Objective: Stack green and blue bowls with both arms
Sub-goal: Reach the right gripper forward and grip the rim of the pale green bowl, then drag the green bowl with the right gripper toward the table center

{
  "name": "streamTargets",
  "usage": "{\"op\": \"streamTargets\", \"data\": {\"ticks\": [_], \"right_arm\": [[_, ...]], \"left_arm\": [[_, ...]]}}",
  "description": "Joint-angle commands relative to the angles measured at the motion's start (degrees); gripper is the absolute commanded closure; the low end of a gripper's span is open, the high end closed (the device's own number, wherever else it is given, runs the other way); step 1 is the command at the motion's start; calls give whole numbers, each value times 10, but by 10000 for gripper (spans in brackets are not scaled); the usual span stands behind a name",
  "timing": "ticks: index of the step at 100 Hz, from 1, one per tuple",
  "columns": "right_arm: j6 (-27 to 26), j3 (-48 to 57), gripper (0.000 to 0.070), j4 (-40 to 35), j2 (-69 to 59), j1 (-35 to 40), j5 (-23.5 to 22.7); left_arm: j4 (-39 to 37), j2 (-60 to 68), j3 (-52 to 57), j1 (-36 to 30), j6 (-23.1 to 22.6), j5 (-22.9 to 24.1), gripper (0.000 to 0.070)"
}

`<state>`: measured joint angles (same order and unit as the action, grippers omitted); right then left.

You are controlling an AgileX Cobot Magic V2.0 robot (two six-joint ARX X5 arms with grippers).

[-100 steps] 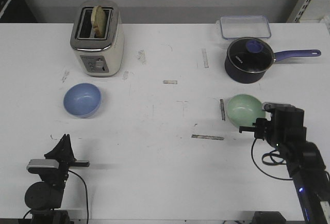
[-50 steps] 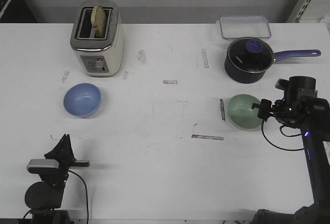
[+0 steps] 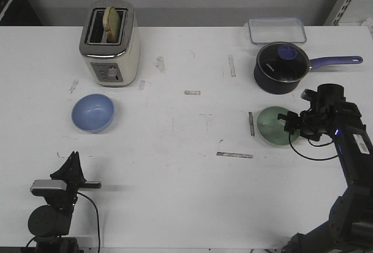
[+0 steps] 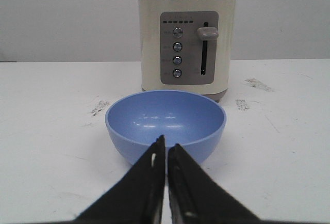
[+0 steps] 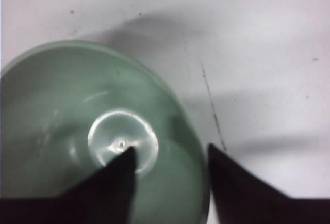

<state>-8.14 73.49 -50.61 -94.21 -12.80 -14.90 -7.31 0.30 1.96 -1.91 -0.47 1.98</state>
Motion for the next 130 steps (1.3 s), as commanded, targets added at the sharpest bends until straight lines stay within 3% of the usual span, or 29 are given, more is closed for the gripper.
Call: {"op": "streamTargets", "data": {"ticks": [1, 4, 19, 32, 62, 70, 87, 130], "right_arm": [[3, 8, 659, 11, -8, 0, -1], [3, 8, 700, 13, -8, 0, -1], [2, 8, 699, 9, -5, 2, -5], [-14, 8, 699, 13, 14, 26, -48], [-121, 8, 700, 72, 26, 190, -45], [-151, 7, 700, 101, 22, 242, -33], [-211, 7, 700, 134, 3, 332, 43], [-230, 7, 682, 155, -36, 407, 60]], "left_arm": [[-9, -1, -12, 0, 5, 2, 699], [-9, -1, -12, 0, 5, 2, 699], [-9, -1, -12, 0, 5, 2, 699], [-9, -1, -12, 0, 5, 2, 699], [-9, -1, -12, 0, 5, 2, 699], [-9, -1, -12, 0, 5, 2, 699], [-9, -1, -12, 0, 5, 2, 699], [-9, -1, -12, 0, 5, 2, 699]]}}
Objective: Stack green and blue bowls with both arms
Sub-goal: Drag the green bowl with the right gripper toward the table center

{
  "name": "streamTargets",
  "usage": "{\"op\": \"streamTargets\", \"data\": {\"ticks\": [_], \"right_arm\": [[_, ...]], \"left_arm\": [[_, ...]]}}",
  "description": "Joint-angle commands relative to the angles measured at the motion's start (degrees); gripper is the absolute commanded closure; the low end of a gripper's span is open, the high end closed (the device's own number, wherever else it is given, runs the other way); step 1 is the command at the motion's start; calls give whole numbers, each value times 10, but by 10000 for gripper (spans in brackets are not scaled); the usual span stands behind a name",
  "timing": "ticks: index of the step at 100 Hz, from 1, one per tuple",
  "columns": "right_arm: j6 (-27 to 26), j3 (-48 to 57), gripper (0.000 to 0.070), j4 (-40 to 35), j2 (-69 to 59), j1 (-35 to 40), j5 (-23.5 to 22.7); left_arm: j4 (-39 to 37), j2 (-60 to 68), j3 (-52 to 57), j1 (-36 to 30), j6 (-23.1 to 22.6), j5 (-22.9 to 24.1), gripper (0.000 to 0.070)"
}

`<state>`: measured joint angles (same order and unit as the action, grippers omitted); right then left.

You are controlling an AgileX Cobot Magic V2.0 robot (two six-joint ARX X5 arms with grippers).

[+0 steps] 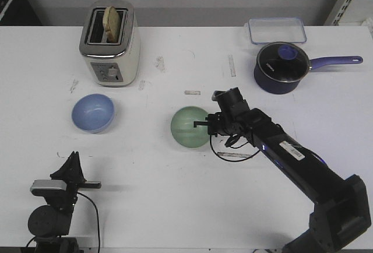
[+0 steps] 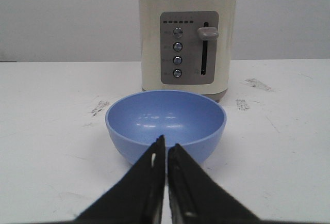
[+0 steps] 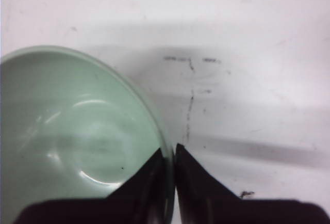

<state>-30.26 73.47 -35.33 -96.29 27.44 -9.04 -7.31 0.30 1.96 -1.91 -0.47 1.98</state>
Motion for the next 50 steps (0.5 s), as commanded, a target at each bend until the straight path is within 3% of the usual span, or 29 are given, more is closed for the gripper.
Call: {"op": "streamTargets", "data": {"ticks": [1, 6, 15, 19, 33, 41, 50], "right_arm": [[-9, 7, 681, 2, -16, 5, 1], [-8, 7, 640, 3, -16, 8, 1], [-8, 7, 466, 6, -16, 15, 3], [-5, 7, 424, 7, -15, 17, 3], [21, 7, 408, 7, 7, 17, 30], [39, 7, 366, 7, 25, 17, 54], [87, 6, 346, 7, 49, 10, 76]], "left_arm": [[-9, -1, -12, 0, 5, 1, 699], [-9, -1, -12, 0, 5, 2, 699], [-9, -1, -12, 0, 5, 2, 699], [-9, -1, -12, 0, 5, 2, 699], [-9, -1, -12, 0, 5, 2, 699], [-9, -1, -12, 0, 5, 2, 699], [-9, -1, -12, 0, 5, 2, 699]]}}
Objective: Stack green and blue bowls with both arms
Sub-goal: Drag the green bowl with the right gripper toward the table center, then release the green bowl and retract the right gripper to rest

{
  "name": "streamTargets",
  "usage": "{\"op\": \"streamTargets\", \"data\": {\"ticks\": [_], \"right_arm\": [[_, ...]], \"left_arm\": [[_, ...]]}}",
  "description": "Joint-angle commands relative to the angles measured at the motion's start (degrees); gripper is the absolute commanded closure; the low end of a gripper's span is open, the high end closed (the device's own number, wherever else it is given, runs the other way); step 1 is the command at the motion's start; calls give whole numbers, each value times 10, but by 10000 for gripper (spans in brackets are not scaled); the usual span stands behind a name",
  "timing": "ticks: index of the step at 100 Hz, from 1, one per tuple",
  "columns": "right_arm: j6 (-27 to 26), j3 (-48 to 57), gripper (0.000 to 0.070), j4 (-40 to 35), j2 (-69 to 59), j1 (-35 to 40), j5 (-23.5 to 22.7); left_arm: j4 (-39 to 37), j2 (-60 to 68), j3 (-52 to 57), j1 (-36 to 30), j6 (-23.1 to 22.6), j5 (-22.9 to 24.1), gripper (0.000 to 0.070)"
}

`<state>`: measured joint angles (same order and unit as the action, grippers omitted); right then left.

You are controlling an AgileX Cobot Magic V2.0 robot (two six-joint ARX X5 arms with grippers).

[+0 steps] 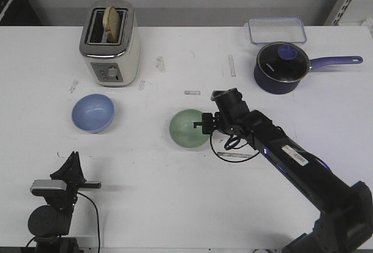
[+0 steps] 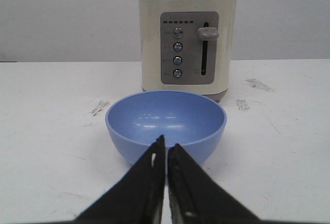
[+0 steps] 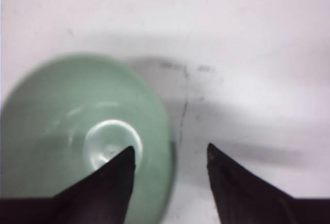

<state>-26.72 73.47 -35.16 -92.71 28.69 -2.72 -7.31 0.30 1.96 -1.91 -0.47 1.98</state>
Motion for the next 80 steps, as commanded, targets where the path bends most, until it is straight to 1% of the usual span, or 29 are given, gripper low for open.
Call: {"op": "streamTargets", "data": {"ticks": [1, 7, 16, 24, 28, 34, 35, 43, 49, 55, 68, 80], "right_arm": [[59, 5, 346, 6, 16, -4, 15], [99, -1, 347, 15, 35, -14, 32], [150, -23, 351, 49, 68, -30, 73], [188, -57, 386, 94, 101, -48, 90], [205, -76, 435, 116, 117, -60, 90], [220, -107, 544, 142, 145, -78, 87], [223, -115, 573, 149, 151, -82, 87], [240, -158, 693, 182, 186, -105, 87], [260, -196, 692, 211, 216, -124, 79], [273, -235, 692, 240, 248, -146, 59], [264, -320, 692, 300, 320, -194, 25], [263, -403, 693, 354, 393, -228, 26]], "left_arm": [[-9, -1, -12, 0, 5, 2, 699], [-9, -1, -12, 0, 5, 2, 699], [-9, -1, -12, 0, 5, 2, 699], [-9, -1, -12, 0, 5, 2, 699], [-9, -1, -12, 0, 5, 2, 699], [-9, -1, -12, 0, 5, 1, 699], [-9, -1, -12, 0, 5, 2, 699], [-9, -1, -12, 0, 5, 2, 699], [-9, -1, -12, 0, 5, 2, 699], [-9, -1, -12, 0, 5, 2, 699], [-9, -1, -12, 0, 5, 2, 699], [-9, -1, -12, 0, 5, 2, 699]]}}
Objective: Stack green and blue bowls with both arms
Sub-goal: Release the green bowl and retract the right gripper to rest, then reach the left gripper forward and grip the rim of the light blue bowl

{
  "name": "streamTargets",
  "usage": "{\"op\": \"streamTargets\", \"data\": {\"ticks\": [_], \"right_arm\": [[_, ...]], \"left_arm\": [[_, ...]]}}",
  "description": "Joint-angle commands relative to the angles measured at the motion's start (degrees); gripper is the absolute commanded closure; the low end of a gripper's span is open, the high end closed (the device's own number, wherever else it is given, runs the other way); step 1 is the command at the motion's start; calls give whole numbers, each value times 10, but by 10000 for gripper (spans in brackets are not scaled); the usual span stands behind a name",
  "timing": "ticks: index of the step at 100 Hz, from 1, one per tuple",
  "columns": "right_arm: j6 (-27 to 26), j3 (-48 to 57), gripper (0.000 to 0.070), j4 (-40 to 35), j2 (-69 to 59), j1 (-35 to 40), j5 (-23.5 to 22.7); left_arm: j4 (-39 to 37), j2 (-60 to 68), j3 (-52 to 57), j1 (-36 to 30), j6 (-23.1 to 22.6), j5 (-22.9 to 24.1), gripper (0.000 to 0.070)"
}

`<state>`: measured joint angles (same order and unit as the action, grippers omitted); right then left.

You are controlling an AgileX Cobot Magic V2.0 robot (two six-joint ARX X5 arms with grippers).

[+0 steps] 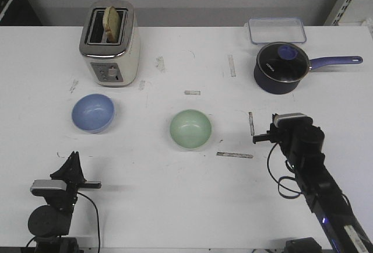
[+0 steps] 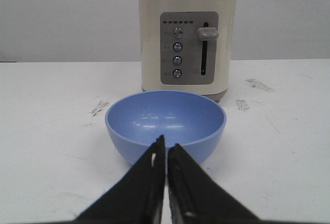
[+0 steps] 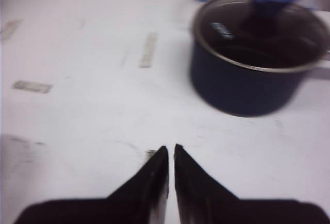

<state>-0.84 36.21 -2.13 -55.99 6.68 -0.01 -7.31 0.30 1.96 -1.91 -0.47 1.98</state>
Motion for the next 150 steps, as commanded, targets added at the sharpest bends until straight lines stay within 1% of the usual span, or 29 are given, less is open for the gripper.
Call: {"op": "streamTargets", "data": {"ticks": [1, 11, 30, 38, 43, 73, 99, 123, 143, 150], "right_arm": [[5, -37, 692, 27, 32, -11, -1], [5, -96, 692, 43, 97, -29, 0], [5, -172, 693, 33, 217, -33, 0], [5, -177, 692, 3, 259, -33, 0], [5, -177, 692, -2, 280, -33, -2], [5, -177, 693, 17, 383, -33, 0], [5, -177, 693, 33, 434, -33, 0], [5, -177, 693, 34, 443, -33, 0], [5, -177, 692, 34, 443, -33, 0], [5, -177, 693, 34, 443, -33, 0]], "left_arm": [[-9, -1, -12, 0, 5, 2, 699], [-9, -1, -12, 0, 5, 2, 699], [-9, -1, -12, 0, 5, 2, 699], [-9, -1, -12, 0, 5, 1, 699], [-9, -1, -12, 0, 5, 2, 699], [-9, -1, -12, 0, 5, 2, 699], [-9, -1, -12, 0, 5, 2, 699], [-9, -1, -12, 0, 5, 2, 699], [-52, -1, -10, 0, 5, 2, 699], [-39, -1, 2, 0, 5, 2, 699]]}}
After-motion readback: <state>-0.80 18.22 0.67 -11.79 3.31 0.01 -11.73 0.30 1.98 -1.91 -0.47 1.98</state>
